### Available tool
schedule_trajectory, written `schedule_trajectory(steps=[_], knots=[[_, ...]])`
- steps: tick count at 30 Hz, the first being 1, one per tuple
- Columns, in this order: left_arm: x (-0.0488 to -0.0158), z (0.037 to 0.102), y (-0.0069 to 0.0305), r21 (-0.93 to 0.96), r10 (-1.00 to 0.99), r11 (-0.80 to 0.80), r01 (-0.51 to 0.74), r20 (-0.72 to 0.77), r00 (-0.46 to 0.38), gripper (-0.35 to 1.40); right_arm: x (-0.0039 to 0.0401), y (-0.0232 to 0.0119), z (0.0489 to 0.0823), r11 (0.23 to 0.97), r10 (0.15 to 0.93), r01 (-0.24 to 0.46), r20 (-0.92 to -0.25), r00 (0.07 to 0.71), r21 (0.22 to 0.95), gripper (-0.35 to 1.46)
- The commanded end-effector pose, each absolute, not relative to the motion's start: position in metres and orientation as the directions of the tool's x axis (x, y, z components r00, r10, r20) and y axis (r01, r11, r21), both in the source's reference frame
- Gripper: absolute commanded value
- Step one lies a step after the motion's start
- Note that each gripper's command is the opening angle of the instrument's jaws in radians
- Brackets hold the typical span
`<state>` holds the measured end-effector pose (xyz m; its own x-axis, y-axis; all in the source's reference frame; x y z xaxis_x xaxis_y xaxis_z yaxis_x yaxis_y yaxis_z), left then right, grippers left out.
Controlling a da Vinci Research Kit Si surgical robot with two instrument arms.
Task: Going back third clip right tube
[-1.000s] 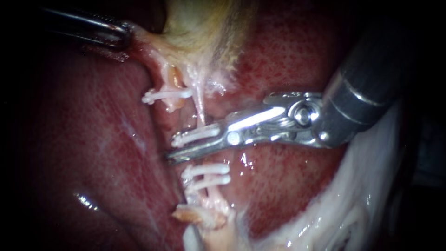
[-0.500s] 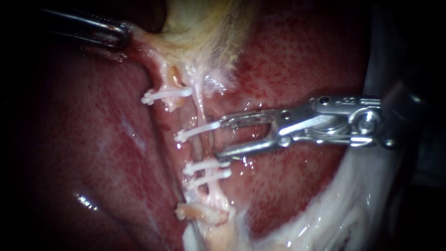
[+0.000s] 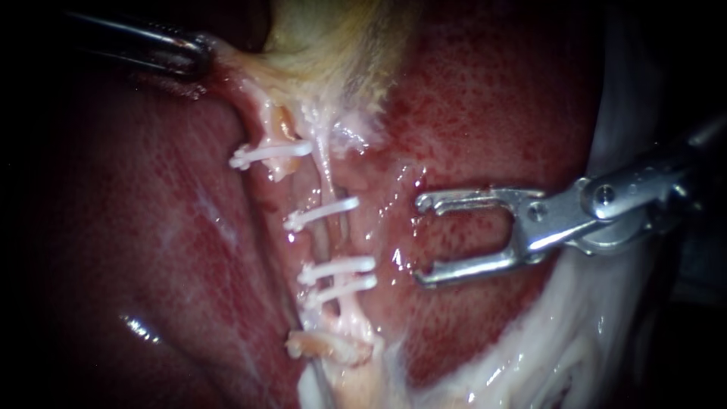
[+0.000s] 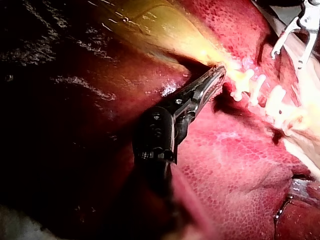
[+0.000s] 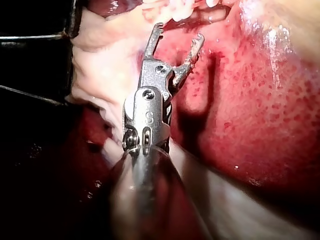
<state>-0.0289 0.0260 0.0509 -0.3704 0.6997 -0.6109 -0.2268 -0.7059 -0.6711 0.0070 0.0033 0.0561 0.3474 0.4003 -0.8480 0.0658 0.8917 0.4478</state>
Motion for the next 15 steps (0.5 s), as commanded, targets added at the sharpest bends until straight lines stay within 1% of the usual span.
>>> schedule_trajectory(steps=[1,7,15], knots=[[-0.0290,0.0510,0.0260,-0.671,0.700,-0.706,-0.228,-0.611,-0.370,-0.35,0.0067,0.0035,0.0561,0.890,0.403,0.066,-0.847,0.347,0.450,0.50],[-0.0295,0.0520,0.0256,-0.667,0.698,-0.709,-0.231,-0.613,-0.371,-0.35,0.0057,0.0037,0.0558,0.894,0.394,0.070,-0.851,0.347,0.442,0.50],[-0.0314,0.0559,0.0245,-0.662,0.688,-0.717,-0.218,-0.621,-0.376,-0.35,0.0049,0.0038,0.0556,0.891,0.395,0.083,-0.851,0.345,0.447,0.50]])
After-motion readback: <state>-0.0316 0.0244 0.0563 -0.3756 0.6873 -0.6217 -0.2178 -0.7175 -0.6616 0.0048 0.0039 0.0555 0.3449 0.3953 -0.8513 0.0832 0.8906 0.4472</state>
